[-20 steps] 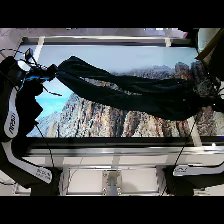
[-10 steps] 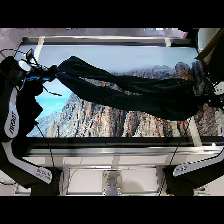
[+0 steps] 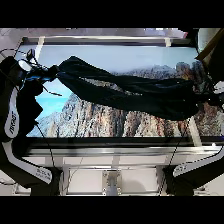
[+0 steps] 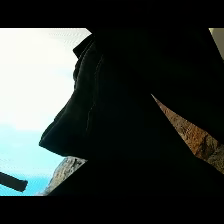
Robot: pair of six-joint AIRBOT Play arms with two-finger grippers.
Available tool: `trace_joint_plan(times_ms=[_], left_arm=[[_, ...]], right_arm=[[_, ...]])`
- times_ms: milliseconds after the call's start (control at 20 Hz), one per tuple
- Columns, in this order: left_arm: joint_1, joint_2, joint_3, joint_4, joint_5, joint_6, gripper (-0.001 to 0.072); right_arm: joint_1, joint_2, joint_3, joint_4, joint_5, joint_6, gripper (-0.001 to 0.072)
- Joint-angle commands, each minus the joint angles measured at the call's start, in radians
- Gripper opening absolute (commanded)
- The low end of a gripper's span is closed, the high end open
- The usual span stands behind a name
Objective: Fold the clothes and pants, and hang the long-sleeved shirts on hangers.
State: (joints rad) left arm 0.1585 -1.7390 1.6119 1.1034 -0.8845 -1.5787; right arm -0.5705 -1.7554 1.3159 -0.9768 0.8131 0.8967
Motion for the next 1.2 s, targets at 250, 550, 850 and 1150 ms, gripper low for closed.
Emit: trace_joint_plan(times_ms=[250, 550, 850, 1150], left_arm=[[0.002, 0.002, 0.0, 0.0, -0.002, 0.0, 0.002], [0.04, 0.148, 0.0, 0.229, -0.213, -0.054, 0.0018], [0.052, 0.43, 0.0, 0.483, -0.561, -0.039, 0.002], [0.041, 0.5, -0.004, 0.483, -0.618, -0.026, 0.0019]], right_arm=[[0.021, -0.019, 0.051, 0.132, 0.036, -0.106, 0.0044], [-0.039, 0.092, 0.149, 0.007, 0.413, -0.049, 0.0043], [-0.253, 0.381, 0.149, -0.022, 0.89, -0.019, 0.0043], [-0.262, 0.459, 0.134, -0.024, 0.824, 0.022, 0.0042]])
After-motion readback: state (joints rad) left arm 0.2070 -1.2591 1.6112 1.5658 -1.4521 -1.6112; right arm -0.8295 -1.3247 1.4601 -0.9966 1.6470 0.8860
